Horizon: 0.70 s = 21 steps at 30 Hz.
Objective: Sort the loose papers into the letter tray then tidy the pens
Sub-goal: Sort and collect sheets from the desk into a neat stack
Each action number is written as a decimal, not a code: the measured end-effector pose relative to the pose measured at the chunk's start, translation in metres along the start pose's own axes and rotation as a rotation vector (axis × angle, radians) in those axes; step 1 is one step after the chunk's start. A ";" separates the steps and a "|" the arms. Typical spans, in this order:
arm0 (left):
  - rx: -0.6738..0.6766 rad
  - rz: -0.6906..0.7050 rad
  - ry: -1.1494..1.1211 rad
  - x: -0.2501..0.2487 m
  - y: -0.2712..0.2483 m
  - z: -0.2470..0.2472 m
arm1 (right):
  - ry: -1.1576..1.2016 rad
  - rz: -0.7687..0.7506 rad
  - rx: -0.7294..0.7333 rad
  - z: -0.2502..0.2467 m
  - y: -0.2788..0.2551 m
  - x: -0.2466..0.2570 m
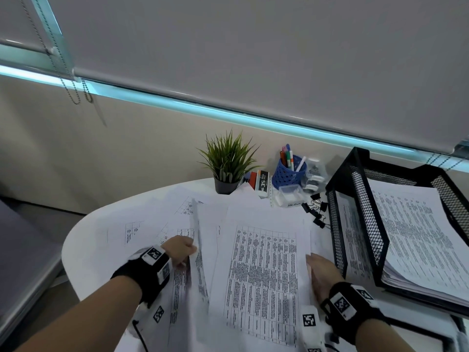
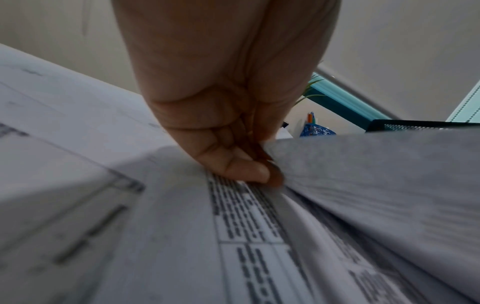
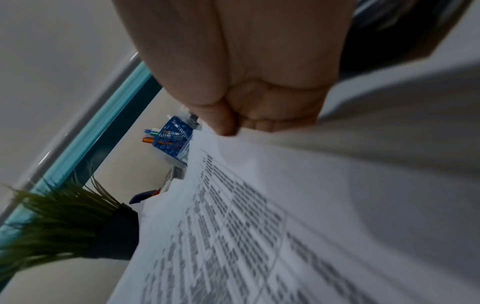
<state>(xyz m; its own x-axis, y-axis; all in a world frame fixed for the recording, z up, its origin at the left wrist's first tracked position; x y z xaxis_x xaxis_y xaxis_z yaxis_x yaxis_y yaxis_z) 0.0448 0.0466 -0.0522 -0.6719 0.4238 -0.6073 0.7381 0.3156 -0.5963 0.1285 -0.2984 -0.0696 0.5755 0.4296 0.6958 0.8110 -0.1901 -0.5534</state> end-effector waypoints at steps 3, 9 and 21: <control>-0.144 0.068 0.071 -0.008 0.001 0.004 | 0.143 0.120 0.019 0.010 -0.011 0.001; 0.055 0.074 0.003 -0.008 -0.003 0.025 | 0.093 -0.094 0.265 0.026 -0.031 0.012; -0.373 -0.169 -0.086 0.013 -0.014 -0.013 | -0.219 -0.159 0.032 0.009 -0.002 -0.018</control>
<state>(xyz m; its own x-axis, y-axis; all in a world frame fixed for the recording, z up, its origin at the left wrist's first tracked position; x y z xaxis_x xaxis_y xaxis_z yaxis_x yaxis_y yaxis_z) 0.0269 0.0585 -0.0448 -0.7765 0.2719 -0.5685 0.5777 0.6674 -0.4699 0.1159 -0.2976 -0.0850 0.4016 0.6333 0.6615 0.8836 -0.0782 -0.4616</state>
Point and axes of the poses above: each hand's wrist, its own y-axis towards the middle knuckle, its own z-axis out of the palm, x = y × z, the point moved 3 cm from there along y, towards the middle knuckle, and after that the axes turned 7 degrees about -x, right-handed, at the moved point
